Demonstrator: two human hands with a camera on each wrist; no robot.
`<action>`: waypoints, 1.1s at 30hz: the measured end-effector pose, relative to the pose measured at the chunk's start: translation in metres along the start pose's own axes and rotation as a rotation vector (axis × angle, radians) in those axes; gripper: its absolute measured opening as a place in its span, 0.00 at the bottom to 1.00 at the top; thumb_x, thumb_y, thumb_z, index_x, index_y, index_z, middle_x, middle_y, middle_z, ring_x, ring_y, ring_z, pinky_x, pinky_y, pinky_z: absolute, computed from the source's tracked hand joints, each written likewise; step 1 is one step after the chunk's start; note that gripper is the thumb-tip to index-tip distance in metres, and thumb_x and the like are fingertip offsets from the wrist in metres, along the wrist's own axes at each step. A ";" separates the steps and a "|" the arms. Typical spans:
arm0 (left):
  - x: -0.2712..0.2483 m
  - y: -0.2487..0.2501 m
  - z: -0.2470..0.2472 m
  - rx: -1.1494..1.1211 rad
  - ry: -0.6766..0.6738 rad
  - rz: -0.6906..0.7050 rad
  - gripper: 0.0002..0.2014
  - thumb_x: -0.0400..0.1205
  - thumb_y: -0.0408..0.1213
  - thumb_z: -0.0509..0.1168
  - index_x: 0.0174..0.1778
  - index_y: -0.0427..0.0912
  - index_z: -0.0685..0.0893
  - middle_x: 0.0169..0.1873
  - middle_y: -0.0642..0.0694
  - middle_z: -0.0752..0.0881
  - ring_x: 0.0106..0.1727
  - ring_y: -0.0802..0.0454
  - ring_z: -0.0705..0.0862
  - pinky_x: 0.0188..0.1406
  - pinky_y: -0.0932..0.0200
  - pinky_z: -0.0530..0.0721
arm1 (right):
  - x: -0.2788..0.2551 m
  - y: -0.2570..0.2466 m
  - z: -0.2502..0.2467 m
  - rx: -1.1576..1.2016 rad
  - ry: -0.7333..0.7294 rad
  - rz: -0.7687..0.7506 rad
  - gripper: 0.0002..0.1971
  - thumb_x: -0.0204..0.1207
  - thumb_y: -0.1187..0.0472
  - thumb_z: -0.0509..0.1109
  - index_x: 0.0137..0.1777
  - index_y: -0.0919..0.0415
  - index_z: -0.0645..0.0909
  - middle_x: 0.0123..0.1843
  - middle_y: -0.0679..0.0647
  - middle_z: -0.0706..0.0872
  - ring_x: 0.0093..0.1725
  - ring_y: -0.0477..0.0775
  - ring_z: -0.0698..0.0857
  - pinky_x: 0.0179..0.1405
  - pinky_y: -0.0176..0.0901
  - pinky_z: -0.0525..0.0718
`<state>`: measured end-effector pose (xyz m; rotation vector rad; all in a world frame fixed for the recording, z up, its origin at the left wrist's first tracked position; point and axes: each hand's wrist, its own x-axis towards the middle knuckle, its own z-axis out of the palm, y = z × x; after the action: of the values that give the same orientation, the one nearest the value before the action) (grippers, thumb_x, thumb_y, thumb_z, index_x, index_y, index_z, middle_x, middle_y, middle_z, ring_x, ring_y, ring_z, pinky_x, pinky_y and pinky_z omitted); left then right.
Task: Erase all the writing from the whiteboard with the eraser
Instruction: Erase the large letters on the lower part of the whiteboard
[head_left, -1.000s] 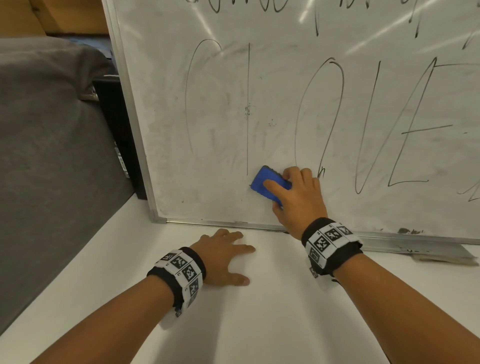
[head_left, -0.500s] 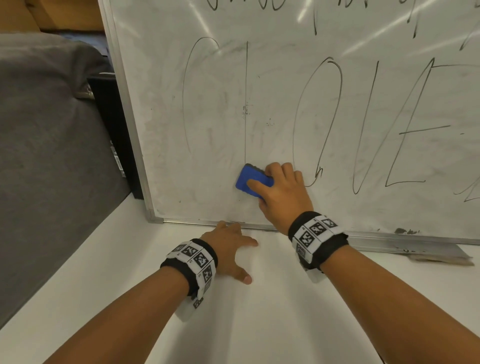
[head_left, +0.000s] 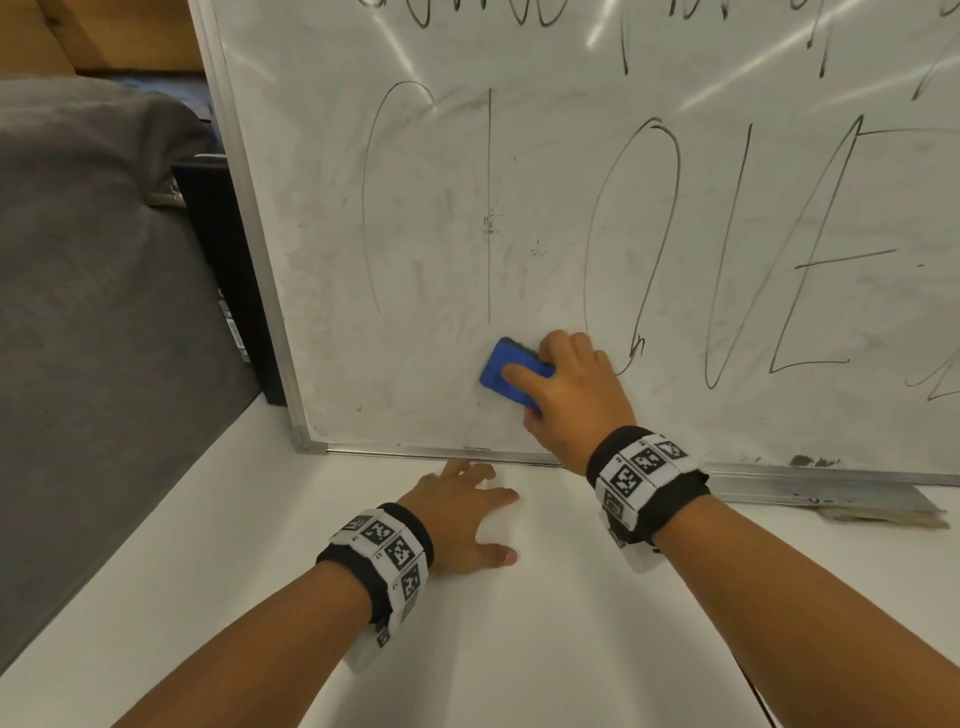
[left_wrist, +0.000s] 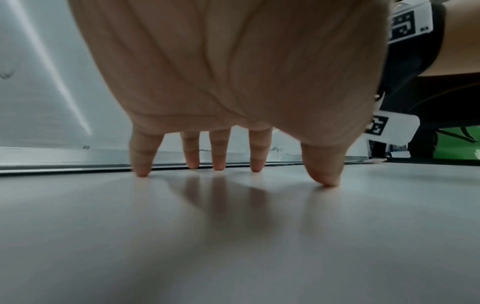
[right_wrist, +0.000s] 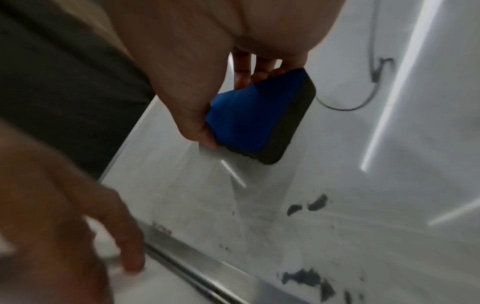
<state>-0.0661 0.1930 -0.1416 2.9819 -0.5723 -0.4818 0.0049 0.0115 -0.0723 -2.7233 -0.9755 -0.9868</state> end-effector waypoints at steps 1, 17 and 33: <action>0.002 0.003 0.001 0.007 0.025 0.030 0.38 0.79 0.70 0.58 0.85 0.62 0.59 0.86 0.47 0.57 0.85 0.43 0.52 0.80 0.37 0.63 | 0.001 0.006 -0.005 0.019 0.025 0.058 0.22 0.64 0.63 0.77 0.59 0.53 0.81 0.51 0.59 0.74 0.47 0.62 0.73 0.39 0.54 0.77; 0.023 0.044 -0.005 0.005 -0.103 0.081 0.43 0.77 0.73 0.59 0.86 0.65 0.53 0.88 0.51 0.47 0.88 0.46 0.44 0.83 0.30 0.50 | -0.045 0.055 -0.023 0.038 -0.043 0.211 0.24 0.64 0.56 0.79 0.62 0.49 0.79 0.51 0.56 0.70 0.47 0.58 0.73 0.32 0.47 0.81; 0.050 0.065 -0.032 -0.024 -0.109 0.063 0.48 0.64 0.67 0.79 0.81 0.62 0.70 0.66 0.46 0.72 0.71 0.41 0.69 0.75 0.44 0.72 | -0.072 0.070 -0.030 0.153 -0.159 0.466 0.26 0.70 0.44 0.75 0.66 0.44 0.70 0.51 0.49 0.65 0.45 0.54 0.74 0.34 0.48 0.83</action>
<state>-0.0345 0.1138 -0.1183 2.9184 -0.6623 -0.6442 -0.0117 -0.0915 -0.0828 -2.7359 -0.3746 -0.5955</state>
